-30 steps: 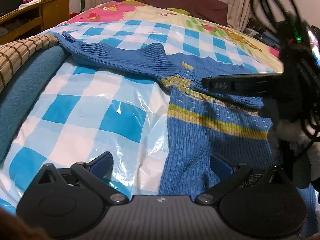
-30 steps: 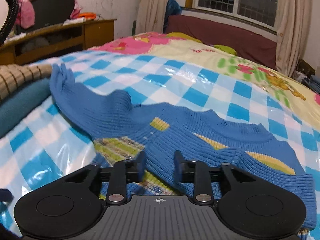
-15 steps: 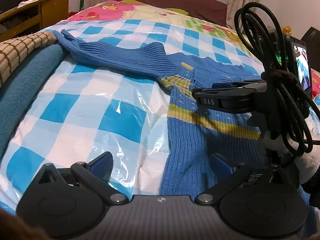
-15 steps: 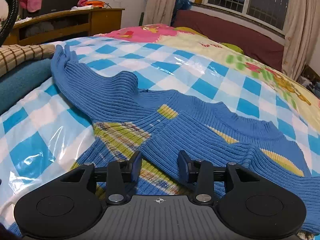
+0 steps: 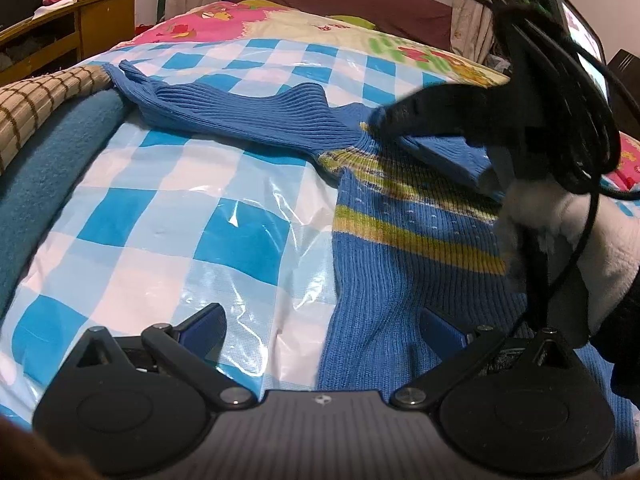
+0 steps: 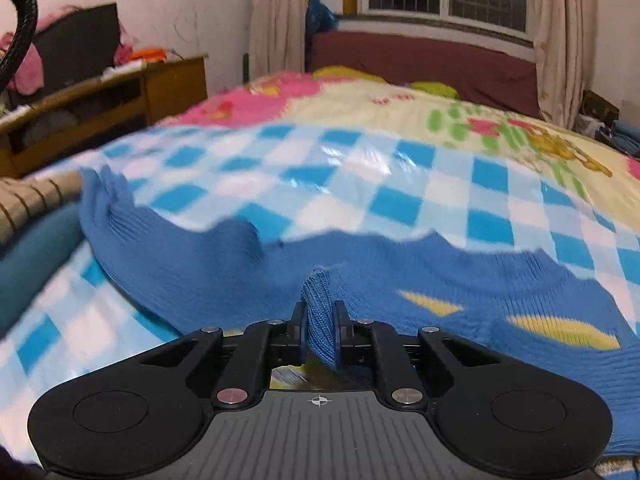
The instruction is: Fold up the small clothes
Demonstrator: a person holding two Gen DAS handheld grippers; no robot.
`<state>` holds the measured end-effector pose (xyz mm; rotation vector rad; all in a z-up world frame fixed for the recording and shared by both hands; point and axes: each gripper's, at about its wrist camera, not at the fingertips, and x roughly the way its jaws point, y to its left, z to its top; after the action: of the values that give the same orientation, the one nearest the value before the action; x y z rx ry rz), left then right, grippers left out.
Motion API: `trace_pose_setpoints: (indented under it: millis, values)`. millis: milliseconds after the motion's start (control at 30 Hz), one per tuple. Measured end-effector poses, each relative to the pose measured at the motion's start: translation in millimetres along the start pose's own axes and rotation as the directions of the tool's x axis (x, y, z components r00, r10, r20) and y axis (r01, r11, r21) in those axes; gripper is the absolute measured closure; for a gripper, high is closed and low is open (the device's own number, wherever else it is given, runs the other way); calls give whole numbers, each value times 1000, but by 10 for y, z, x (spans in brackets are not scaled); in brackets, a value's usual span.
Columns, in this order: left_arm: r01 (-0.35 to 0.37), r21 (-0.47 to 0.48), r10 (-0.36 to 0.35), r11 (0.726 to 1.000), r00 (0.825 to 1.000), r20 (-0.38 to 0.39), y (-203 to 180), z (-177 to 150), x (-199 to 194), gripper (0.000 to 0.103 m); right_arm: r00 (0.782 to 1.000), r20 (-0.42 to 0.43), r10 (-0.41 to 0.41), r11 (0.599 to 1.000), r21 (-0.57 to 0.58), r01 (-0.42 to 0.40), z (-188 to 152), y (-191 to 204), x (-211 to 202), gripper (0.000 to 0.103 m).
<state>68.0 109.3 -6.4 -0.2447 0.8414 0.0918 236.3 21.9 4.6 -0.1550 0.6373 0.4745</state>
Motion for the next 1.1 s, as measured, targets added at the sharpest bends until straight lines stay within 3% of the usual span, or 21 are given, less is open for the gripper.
trace_pose_setpoints:
  millis: [233, 333, 400, 500, 600, 700, 733, 833, 1100]
  values:
    - [-8, 10, 8, 1000, 1000, -4, -18, -9, 10, 0, 999, -41, 26, 999, -36, -28, -82, 166, 207, 91]
    - [-8, 8, 8, 1000, 1000, -3, -18, -6, 14, 0, 998, -58, 29, 999, -36, -31, -123, 122, 190, 85]
    - [-5, 2, 5, 1000, 1000, 2, -7, -7, 11, 0, 997, -55, 47, 999, 2, -47, -118, 34, 82, 75]
    - [-14, 0, 14, 1000, 1000, 9, -1, -1, 10, 0, 994, -27, 103, 992, 70, -101, -132, -123, -117, 70]
    - [-24, -3, 24, 1000, 1000, 15, 9, 30, -25, 0, 996, -11, 84, 993, 88, -83, -183, -229, -213, 67]
    - [-47, -21, 48, 999, 997, 56, 66, 116, -127, 0, 993, -114, 37, 995, 98, -25, -281, -326, -74, 67]
    - [-61, -22, 63, 998, 995, 75, 95, 165, -161, 0, 989, -141, 41, 993, 111, -26, -313, -357, -45, 67]
    - [-129, -20, 130, 991, 982, 136, 211, 345, -225, 0, 993, -96, 69, 990, 127, -56, -343, -382, -204, 67]
    - [-222, -112, 241, 969, 950, 199, 701, 1011, 0, 0, 988, -24, 150, 967, 213, -142, -480, -432, -582, 61]
